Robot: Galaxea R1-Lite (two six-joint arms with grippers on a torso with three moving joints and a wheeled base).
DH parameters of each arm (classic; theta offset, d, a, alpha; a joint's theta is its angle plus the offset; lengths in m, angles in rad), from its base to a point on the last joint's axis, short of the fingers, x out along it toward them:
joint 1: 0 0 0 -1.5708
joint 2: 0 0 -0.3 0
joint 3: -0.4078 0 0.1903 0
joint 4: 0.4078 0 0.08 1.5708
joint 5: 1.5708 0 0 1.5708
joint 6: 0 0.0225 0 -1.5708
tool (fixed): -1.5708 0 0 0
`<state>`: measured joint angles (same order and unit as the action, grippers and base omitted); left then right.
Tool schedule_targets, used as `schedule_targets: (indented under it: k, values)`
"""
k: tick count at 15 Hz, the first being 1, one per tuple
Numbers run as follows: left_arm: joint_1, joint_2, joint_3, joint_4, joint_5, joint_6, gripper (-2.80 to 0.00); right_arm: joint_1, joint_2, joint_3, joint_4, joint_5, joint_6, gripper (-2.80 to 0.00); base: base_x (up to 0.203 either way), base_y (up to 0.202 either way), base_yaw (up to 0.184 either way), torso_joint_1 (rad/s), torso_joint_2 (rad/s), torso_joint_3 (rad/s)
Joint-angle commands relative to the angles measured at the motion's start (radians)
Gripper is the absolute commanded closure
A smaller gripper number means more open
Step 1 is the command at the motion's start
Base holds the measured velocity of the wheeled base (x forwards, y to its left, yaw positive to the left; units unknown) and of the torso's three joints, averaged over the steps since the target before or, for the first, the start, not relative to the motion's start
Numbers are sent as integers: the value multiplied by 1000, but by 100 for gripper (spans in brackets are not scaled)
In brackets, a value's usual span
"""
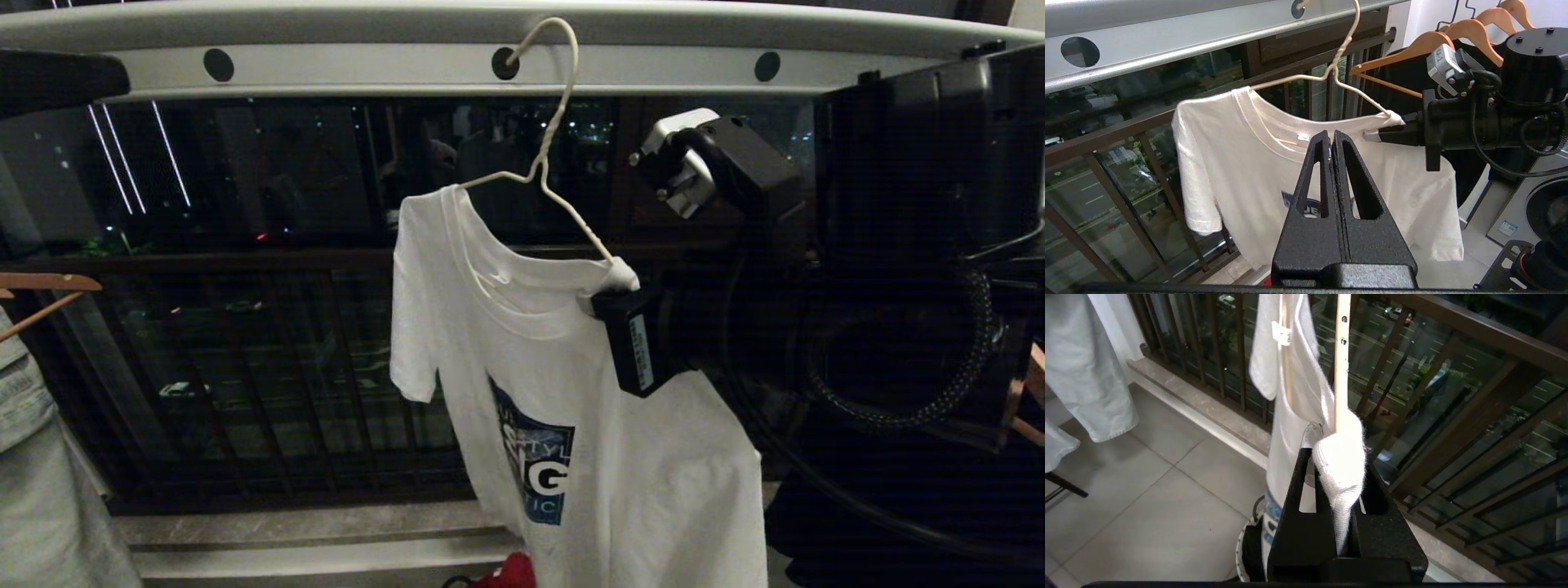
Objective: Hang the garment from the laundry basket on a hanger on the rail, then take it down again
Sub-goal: Hang the clothes rack on the clothesline
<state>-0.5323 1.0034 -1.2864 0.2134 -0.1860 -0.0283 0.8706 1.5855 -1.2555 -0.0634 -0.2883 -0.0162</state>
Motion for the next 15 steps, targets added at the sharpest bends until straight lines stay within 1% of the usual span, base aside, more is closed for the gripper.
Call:
schedule_targets:
  k: [1,7,9,11,15]
  values:
    - [0,0,1,1,-1,-1,0,-2,39,-25,3,-2,-1,0,0,0,0,0,0,0]
    - [0,-11,2,1,-1,-1,0,-10,122,-73,5,-2,-16,0,0,0,0,0,0,0]
    - [0,-16,2,1,-1,-1,0,-20,145,-98,26,-2,-20,0,0,0,0,0,0,0]
    - [0,-20,4,1,-1,-1,0,-22,149,-114,47,-2,-21,0,0,0,0,0,0,0]
    - [0,-22,6,1,-3,1,0,-25,149,-116,48,-2,-36,0,0,0,0,0,0,0]
